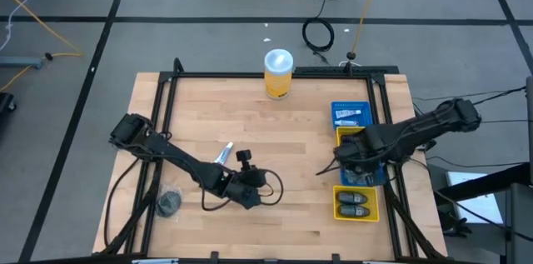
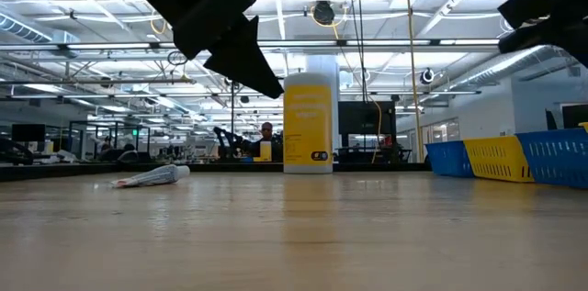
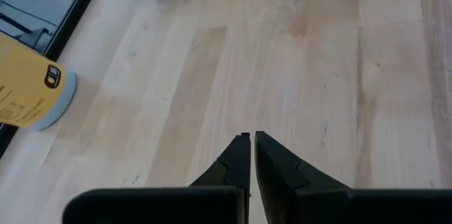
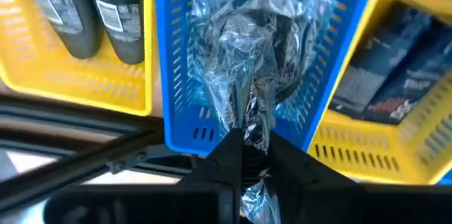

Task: Pick & Place Travel size toiletries
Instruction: Put the black hairbrush into the bottom blue bin

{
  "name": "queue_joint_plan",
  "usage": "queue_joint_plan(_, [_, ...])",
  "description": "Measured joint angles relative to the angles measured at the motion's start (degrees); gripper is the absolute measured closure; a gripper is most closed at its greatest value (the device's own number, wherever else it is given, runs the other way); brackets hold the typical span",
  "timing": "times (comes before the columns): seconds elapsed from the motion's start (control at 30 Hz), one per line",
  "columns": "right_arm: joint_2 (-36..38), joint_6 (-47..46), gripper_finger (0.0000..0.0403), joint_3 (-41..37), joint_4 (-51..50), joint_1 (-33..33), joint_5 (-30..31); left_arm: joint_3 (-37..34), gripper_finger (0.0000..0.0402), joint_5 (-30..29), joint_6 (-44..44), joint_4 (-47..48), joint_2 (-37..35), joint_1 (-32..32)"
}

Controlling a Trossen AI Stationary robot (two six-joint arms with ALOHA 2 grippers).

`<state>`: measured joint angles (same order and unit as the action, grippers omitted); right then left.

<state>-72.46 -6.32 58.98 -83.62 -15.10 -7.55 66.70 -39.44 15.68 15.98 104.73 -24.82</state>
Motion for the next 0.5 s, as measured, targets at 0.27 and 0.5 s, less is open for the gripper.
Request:
queue_joint_plan(0.27, [-10.5,19.86,0.0361,0.07,-0.29,0.67,0.41,0.0,0.038,0.02,0.0,-0.02,0.0,0.04])
queue_joint_plan(0.5, [-19.08,25.05,0.036,0.06,-0.91,0.82,6.73,0.0,0.038,0.11,0.11,0.0,0.0,0.04])
